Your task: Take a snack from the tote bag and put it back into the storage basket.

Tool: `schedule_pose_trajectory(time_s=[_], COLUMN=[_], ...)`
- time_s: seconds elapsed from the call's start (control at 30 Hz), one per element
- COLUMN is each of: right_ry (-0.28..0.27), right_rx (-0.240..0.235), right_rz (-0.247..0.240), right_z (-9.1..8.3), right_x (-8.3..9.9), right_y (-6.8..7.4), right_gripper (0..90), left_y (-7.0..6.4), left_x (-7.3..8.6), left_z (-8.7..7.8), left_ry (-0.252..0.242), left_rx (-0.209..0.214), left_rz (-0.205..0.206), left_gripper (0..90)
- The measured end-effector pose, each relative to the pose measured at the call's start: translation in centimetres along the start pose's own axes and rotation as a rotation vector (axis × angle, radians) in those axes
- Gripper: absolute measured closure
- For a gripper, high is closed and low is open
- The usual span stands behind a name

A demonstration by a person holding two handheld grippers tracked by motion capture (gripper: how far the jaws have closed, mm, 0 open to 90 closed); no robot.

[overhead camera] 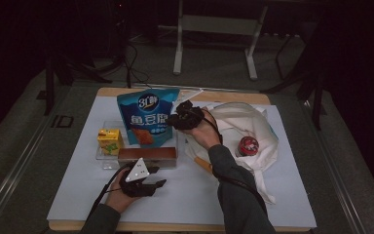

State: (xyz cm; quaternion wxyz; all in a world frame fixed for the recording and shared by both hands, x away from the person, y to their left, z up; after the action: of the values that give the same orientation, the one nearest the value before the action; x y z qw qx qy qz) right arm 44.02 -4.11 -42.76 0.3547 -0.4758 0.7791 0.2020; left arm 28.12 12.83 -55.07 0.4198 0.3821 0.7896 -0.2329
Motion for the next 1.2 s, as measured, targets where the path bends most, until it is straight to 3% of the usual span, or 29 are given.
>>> schedule_pose_trajectory(time_s=[0.27, 0.57, 0.83, 0.9, 1.2], right_ry=[0.010, -0.009, -0.025, -0.026, -0.031], right_rx=[0.008, 0.006, -0.033, -0.016, 0.000], right_rz=[0.009, 0.022, 0.040, 0.030, 0.048], right_z=[0.5, 1.6, 3.3, 3.7, 3.8], right_x=[-0.1, -1.0, -2.3, -2.7, -2.6], right_y=[0.3, 1.6, 3.3, 3.8, 3.8], right_gripper=[87.3, 87.9, 87.7, 87.8, 87.7], left_y=[0.0, 0.1, 0.1, 0.1, 0.1], left_x=[0.0, 0.0, 0.0, 0.0, 0.0], left_z=[0.0, 0.0, 0.0, 0.0, 0.0], left_ry=[0.004, 0.006, 0.005, 0.004, 0.005], left_rx=[-0.001, 0.001, 0.003, 0.004, 0.003], left_rz=[0.002, 0.001, 0.001, 0.001, 0.000], left_gripper=[45.6, 45.6, 45.6, 45.6, 45.6])
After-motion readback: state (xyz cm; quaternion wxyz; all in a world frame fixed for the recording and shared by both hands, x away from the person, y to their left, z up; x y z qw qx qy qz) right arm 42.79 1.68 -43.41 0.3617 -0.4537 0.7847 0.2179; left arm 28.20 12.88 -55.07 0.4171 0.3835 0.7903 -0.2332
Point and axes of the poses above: each handheld gripper's, and its own axes: z roughly forward along the jaws, x roughly out of its underside, y roughly to its left, the point moved 2 cm from there along z, roughly forward along the jaws, and after that the axes turned 4 degrees about -z, right-handed, at the moved point
